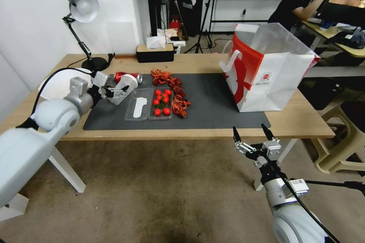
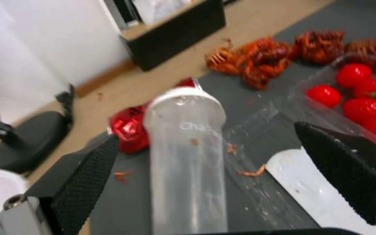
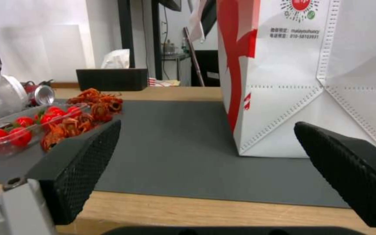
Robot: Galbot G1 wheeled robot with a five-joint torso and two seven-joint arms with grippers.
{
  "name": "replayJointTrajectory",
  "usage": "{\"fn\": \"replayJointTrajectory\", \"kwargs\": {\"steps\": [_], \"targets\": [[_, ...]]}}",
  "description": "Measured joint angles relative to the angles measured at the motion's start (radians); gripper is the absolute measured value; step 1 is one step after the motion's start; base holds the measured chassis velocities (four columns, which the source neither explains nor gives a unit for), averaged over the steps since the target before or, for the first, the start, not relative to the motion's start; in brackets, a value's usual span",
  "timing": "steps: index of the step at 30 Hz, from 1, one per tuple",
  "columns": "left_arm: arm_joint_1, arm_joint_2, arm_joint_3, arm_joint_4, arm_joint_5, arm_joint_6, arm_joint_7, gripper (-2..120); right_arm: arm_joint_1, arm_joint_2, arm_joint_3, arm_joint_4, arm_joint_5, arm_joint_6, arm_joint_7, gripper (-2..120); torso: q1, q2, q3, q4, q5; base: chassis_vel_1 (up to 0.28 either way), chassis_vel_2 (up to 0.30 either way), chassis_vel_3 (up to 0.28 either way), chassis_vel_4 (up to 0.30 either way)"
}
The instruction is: Pick up the trash from the table and place it into the takeout bag.
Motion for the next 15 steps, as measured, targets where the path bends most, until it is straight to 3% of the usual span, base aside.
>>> {"fn": "replayJointTrajectory", "kwargs": {"steps": [3, 7, 9, 15], "targets": [[-0.11, -0.014, 0.108, 0.064, -0.012, 0.058, 0.026, 100, 0.0, 0.0, 0.001, 0.0, 0.0, 0.001, 0.0, 100, 0.0, 0.0, 0.0, -0.0001, 0.0002, 0.0, 0.0, 0.0, 0.0], [-0.176, -0.035, 0.165, 0.109, -0.018, 0.094, 0.034, 100, -0.001, -0.002, 0.006, -0.001, 0.0, 0.002, 0.0, 100, 0.0, 0.0, 0.0, 0.0, 0.0003, 0.0, 0.0, 0.0, 0.0], [-0.25, -0.066, 0.217, 0.167, -0.027, 0.148, 0.015, 100, -0.006, -0.003, 0.01, -0.001, 0.0, 0.004, 0.0, 100, 0.0, 0.0, 0.0, -0.0002, 0.0006, 0.0, 0.0, 0.0, 0.0], [-0.326, -0.092, 0.253, 0.233, -0.038, 0.25, 0.007, 100, -0.01, -0.007, 0.017, -0.003, 0.0, 0.008, 0.0, 100, 0.0, 0.0, 0.0, 0.0003, 0.0003, 0.0, 0.0, 0.0, 0.0]]}}
